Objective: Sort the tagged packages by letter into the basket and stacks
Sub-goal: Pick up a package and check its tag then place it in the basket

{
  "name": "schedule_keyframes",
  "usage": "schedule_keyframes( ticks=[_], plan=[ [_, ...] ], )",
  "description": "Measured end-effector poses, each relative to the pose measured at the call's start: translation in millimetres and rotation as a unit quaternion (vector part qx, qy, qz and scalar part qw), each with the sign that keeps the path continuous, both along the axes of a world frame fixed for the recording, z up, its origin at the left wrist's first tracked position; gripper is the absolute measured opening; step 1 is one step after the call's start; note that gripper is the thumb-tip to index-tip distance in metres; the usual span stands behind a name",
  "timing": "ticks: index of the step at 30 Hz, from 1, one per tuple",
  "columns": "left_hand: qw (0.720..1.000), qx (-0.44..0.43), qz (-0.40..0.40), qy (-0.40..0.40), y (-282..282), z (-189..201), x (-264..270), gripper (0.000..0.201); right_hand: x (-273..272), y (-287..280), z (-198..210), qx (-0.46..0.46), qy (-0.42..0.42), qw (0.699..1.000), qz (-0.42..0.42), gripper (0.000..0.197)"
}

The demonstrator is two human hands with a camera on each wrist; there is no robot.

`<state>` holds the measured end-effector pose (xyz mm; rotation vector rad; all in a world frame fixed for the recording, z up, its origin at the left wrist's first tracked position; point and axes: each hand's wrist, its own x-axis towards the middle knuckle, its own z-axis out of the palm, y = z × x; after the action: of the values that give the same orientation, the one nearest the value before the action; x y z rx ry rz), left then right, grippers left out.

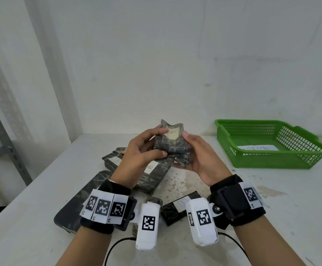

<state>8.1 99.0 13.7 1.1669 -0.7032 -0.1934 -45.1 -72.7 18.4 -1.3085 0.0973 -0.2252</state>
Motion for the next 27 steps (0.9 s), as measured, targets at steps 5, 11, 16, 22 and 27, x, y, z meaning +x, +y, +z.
schedule_keyframes(
  ticks=[5, 11, 16, 22, 27],
  plan=[
    [0.999, 0.04, -0.015, -0.002, 6.6, -1.6, 2.6, 0.069, 1.9, -8.7, -5.9, 0.041, -0.028, 0.999, -0.008, 0.062],
    [0.996, 0.072, 0.056, 0.02, -4.2, -11.6, 5.5, 0.075, 4.8, -13.5, -11.0, -0.076, -0.104, 0.992, 0.014, 0.092],
    [0.993, 0.08, 0.075, -0.041, -5.9, -14.2, 3.9, 0.066, 5.8, -11.5, -6.9, -0.195, -0.105, 0.973, -0.059, 0.075],
    [0.99, 0.09, 0.084, -0.063, -4.9, -10.0, 4.0, 0.062, 2.2, -13.6, -0.3, -0.217, -0.133, 0.964, -0.075, 0.061],
    [0.988, 0.121, 0.076, -0.057, -9.2, 0.1, -1.7, 0.053, 1.9, -16.8, -2.5, -0.24, -0.158, 0.953, -0.096, 0.059]
  ],
)
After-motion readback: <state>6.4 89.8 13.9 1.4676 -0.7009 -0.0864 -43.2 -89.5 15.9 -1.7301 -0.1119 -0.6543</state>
